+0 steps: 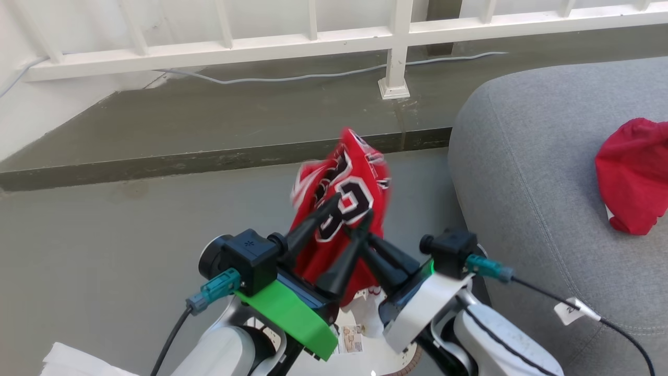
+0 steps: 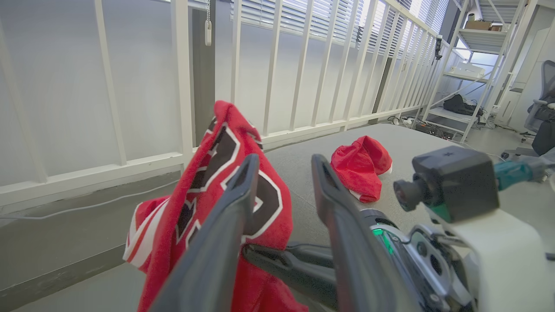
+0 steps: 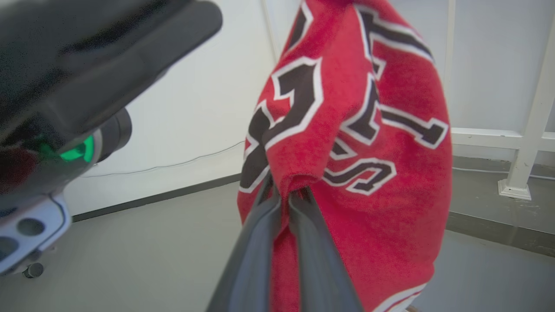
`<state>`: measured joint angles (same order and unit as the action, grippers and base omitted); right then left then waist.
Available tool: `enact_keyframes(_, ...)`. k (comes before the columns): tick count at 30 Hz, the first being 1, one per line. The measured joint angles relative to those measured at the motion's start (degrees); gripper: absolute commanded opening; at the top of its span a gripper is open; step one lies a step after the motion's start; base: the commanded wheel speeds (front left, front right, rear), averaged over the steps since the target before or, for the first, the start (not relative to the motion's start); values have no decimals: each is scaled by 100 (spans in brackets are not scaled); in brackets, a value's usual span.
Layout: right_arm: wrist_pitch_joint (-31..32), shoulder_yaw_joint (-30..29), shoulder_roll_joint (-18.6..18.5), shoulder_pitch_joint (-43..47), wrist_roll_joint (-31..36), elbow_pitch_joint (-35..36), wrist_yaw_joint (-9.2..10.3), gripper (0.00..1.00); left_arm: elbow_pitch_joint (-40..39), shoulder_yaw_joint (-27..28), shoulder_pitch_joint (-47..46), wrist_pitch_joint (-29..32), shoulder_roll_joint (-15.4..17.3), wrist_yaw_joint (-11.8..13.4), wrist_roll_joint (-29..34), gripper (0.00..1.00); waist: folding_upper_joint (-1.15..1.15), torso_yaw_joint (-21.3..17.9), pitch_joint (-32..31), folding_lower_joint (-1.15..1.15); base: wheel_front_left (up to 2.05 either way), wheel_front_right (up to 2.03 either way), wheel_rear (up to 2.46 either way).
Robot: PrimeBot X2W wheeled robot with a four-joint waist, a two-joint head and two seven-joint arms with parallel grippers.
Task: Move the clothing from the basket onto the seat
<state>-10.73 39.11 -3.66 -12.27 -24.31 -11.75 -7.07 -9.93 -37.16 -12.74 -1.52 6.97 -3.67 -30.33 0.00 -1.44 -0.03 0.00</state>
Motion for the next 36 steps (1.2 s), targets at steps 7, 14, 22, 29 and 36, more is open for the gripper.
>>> enact_keyframes(7,-75,-190,4,-181,-48,-116,9,0,-91,-21,27,63,131,63,40,100,0,-70,6,0,0,0,0)
enact_keyframes(14,-135,-555,-36,-275,-48,-275,180,0,-169,-183,111,200,319,67,261,100,0,-279,41,0,0,0,0)
enact_keyframes(22,-189,-1009,-335,-378,-48,-428,374,0,-211,-461,233,413,453,57,399,100,0,-609,143,0,0,0,0)
enact_keyframes(29,-243,-1403,-483,-384,-101,-465,579,0,-261,-552,233,511,497,42,510,100,0,-974,294,0,0,0,0)
enact_keyframes(36,-293,-1773,-550,-383,-233,-468,722,0,-338,-550,233,611,523,67,628,100,0,-1394,479,0,0,0,0)
